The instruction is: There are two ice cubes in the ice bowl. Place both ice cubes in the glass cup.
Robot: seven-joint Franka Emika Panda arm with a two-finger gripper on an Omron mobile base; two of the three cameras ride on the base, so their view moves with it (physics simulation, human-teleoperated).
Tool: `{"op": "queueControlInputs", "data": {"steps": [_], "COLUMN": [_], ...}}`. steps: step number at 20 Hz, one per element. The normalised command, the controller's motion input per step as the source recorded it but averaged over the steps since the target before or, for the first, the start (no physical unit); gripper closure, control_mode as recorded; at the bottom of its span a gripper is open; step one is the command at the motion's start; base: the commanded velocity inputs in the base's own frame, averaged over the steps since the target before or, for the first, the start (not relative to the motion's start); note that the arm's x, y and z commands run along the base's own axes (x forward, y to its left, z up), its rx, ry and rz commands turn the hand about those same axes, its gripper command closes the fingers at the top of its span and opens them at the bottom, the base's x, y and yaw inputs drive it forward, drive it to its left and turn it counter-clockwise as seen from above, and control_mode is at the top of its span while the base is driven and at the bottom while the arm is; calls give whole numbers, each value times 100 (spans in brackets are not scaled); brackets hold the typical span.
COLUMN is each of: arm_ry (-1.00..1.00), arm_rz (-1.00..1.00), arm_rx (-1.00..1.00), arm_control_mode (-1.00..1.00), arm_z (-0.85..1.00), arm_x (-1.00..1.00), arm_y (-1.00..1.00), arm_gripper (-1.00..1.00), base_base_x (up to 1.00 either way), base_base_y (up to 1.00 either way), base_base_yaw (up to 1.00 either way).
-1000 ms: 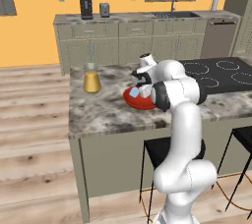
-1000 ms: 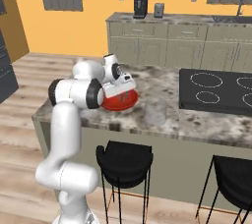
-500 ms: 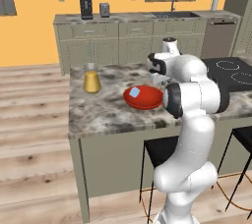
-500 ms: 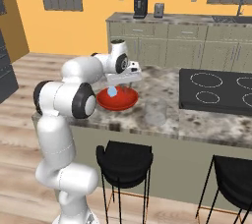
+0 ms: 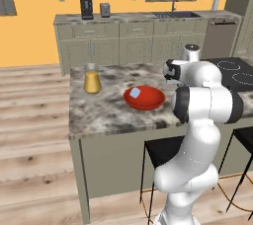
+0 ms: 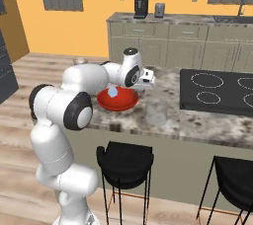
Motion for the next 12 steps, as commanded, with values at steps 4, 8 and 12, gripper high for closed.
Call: {"op": "queueControlInputs", "data": {"steps": [4, 8, 12], "arm_ry": [0, 1, 0], "arm_rz": [-20, 0, -4], "arm_rx": [1, 2, 7], "arm_control_mode": [-100, -100, -100], "arm_z": [0, 6, 7], "arm_x": [0, 16, 24], "arm_y": [-32, -8, -37], "arm_gripper": [100, 100, 100], "base_base_x": [0, 0, 0], "base_base_y": [0, 0, 0], "base_base_yaw": [0, 0, 0]}}
